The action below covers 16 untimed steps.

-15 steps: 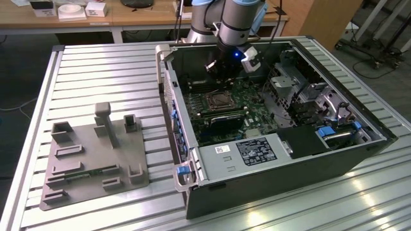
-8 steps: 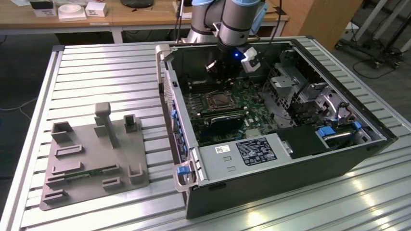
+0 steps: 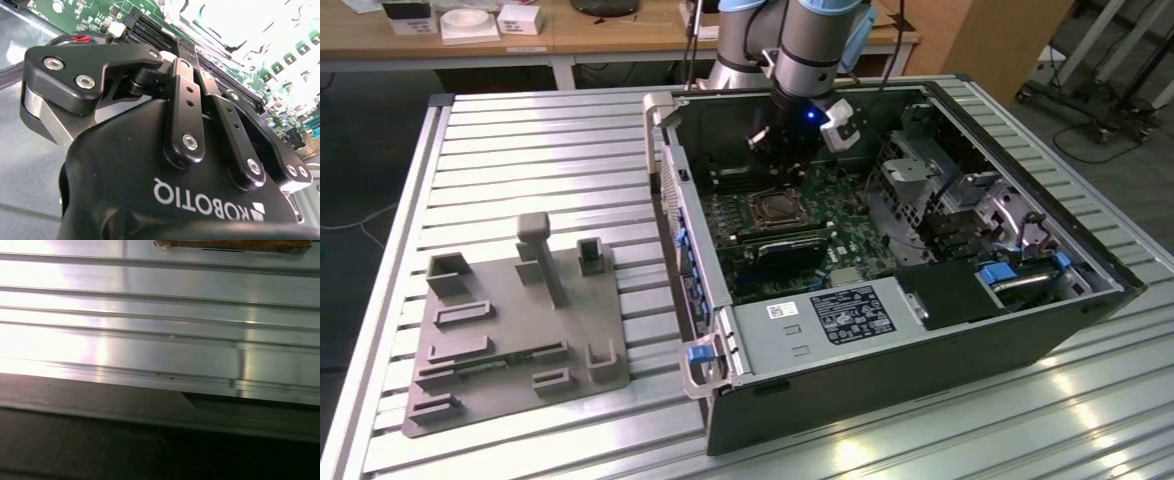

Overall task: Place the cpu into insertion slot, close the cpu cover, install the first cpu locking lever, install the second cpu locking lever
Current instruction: 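Install the first cpu locking lever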

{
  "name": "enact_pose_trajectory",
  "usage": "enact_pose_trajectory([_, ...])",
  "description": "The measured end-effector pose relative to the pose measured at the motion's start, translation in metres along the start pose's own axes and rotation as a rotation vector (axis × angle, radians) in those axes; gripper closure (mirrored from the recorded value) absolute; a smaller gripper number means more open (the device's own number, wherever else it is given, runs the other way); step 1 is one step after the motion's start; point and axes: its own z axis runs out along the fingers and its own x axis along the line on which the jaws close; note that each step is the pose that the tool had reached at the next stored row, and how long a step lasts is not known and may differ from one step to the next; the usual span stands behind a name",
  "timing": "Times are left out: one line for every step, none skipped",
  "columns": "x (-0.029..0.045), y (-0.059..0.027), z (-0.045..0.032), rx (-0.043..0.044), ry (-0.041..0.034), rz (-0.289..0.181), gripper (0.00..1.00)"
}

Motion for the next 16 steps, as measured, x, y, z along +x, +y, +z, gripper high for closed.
enact_pose_trajectory([-0.0001, 0.0, 0.0001, 0.0019, 0.0002, 0.0, 0.9])
enact_pose_trajectory([-0.0002, -0.0001, 0.0002, 0.0039, 0.0003, 0.0, 0.9])
enact_pose_trajectory([-0.0004, -0.0001, 0.0003, 0.006, 0.0004, 0.0, 0.9])
enact_pose_trajectory([-0.0006, -0.0001, 0.0004, 0.0077, 0.0005, 0.0, 0.9])
enact_pose_trajectory([-0.0008, -0.0002, 0.0005, 0.0092, 0.0006, 0.0, 0.9])
enact_pose_trajectory([-0.0011, -0.0002, 0.0005, 0.0105, 0.0009, 0.0, 0.9])
enact_pose_trajectory([-0.0012, -0.0002, 0.0006, 0.0115, 0.0009, 0.0, 0.9])
enact_pose_trajectory([-0.0014, -0.0002, 0.0006, 0.0122, 0.001, 0.0, 0.9])
enact_pose_trajectory([-0.0018, -0.0003, 0.0007, 0.0125, 0.001, 0.0, 0.9])
enact_pose_trajectory([-0.0021, -0.0003, 0.0008, 0.0126, 0.001, 0.0, 0.9])
enact_pose_trajectory([-0.0026, -0.0003, 0.0008, 0.0127, 0.001, 0.0, 0.9])
enact_pose_trajectory([-0.003, -0.0004, 0.0009, 0.0128, 0.001, 0.0, 0.9])
enact_pose_trajectory([-0.0034, -0.0004, 0.001, 0.0127, 0.001, 0.0, 0.9])
enact_pose_trajectory([-0.0037, -0.0004, 0.0012, 0.0126, 0.0009, 0.0, 0.9])
enact_pose_trajectory([-0.0039, -0.0005, 0.0014, 0.0126, 0.0008, 0.0, 0.9])
enact_pose_trajectory([-0.0039, -0.0005, 0.0016, 0.0125, 0.0008, 0.0, 0.9])
